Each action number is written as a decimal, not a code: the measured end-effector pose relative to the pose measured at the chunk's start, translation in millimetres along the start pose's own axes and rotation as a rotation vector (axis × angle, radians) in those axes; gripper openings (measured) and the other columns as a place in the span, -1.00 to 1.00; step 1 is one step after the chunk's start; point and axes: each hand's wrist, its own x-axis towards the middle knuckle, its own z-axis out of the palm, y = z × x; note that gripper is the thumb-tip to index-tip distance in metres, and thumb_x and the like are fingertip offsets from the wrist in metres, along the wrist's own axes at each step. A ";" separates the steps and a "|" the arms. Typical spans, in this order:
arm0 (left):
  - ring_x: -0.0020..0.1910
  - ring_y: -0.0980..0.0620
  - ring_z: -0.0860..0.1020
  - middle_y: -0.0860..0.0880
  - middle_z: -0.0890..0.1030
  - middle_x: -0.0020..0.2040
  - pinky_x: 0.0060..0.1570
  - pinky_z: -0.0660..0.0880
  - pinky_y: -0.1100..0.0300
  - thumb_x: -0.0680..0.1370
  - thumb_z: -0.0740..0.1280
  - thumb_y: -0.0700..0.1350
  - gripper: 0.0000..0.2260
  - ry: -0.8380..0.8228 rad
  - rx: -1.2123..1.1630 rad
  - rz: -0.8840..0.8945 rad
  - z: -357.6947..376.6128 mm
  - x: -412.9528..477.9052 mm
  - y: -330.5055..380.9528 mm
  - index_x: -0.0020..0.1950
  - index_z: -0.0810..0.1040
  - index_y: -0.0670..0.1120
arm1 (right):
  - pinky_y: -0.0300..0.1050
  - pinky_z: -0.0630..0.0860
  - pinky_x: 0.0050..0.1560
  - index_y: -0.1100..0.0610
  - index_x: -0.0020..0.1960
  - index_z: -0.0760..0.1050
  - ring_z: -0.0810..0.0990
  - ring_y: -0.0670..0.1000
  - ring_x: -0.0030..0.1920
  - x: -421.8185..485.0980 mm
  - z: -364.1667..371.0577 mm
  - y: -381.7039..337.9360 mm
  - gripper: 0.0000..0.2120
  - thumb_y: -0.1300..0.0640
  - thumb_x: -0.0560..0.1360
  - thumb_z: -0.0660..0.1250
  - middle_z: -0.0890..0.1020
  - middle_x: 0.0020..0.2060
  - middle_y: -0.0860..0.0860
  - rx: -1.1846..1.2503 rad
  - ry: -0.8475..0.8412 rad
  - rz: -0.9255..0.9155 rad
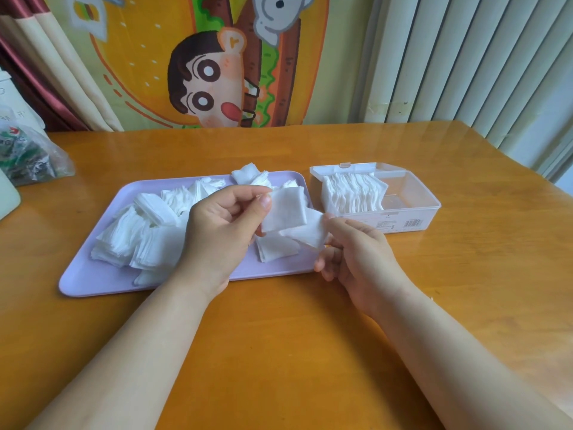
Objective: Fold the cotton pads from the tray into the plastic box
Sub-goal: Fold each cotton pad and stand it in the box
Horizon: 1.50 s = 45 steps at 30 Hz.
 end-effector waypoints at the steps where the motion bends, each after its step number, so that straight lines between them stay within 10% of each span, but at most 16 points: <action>1: -0.37 0.09 0.50 0.05 0.61 -0.34 -0.33 0.47 0.28 0.61 0.43 -0.24 -0.91 -0.017 -0.012 -0.010 0.4 0.0 -0.2 0.04 0.71 -0.08 | -0.12 0.31 -0.46 0.20 -0.08 0.45 0.53 0.08 -0.50 -1.0 0.8 0.0 -0.78 0.12 0.70 0.32 0.50 -0.45 0.01 -0.009 -0.001 -0.004; 19: 0.01 -0.18 0.68 -0.04 0.76 -0.04 0.17 0.61 -0.20 0.58 0.49 -0.19 -0.90 -0.138 0.175 -0.038 4.8 -4.5 -9.5 0.03 0.74 0.00 | -0.11 0.31 -0.46 -0.09 -0.38 0.66 0.50 0.10 -0.50 -9.0 7.0 -2.3 -0.50 0.07 0.72 0.29 0.53 -0.52 0.04 -0.154 -0.077 -0.095; 26: -0.07 -0.17 0.64 0.09 0.74 -0.09 0.06 0.61 -0.13 0.58 0.49 -0.17 -0.86 -0.185 0.300 0.010 2.7 -5.6 -5.0 -0.01 0.75 0.09 | -0.11 0.34 -0.44 0.11 -0.04 0.67 0.41 0.14 -0.46 -6.6 3.5 1.0 -0.72 0.03 0.71 0.28 0.60 -0.48 0.22 -0.251 -0.058 -0.114; 36: -0.08 -0.16 0.65 0.07 0.74 -0.12 0.02 0.62 0.00 0.57 0.51 -0.12 -0.88 -0.153 0.301 0.003 3.0 -6.0 -7.0 0.00 0.74 0.12 | -0.06 0.31 -0.39 -0.05 -0.20 0.64 0.48 0.18 -0.41 -9.9 5.9 -2.1 -0.68 -0.21 0.61 0.37 0.62 -0.47 0.16 -0.261 -0.097 -0.151; 45: -0.33 0.16 0.46 0.05 0.53 -0.28 -0.19 0.46 0.34 0.58 0.50 -0.08 -0.75 -0.229 0.253 -0.158 -2.4 -3.2 -5.3 0.25 0.66 0.06 | -0.18 0.40 -0.46 0.10 0.18 0.57 0.68 0.07 -0.32 -4.5 5.3 8.1 -0.91 0.17 0.71 0.30 0.67 -0.18 0.09 -0.395 -0.105 -0.238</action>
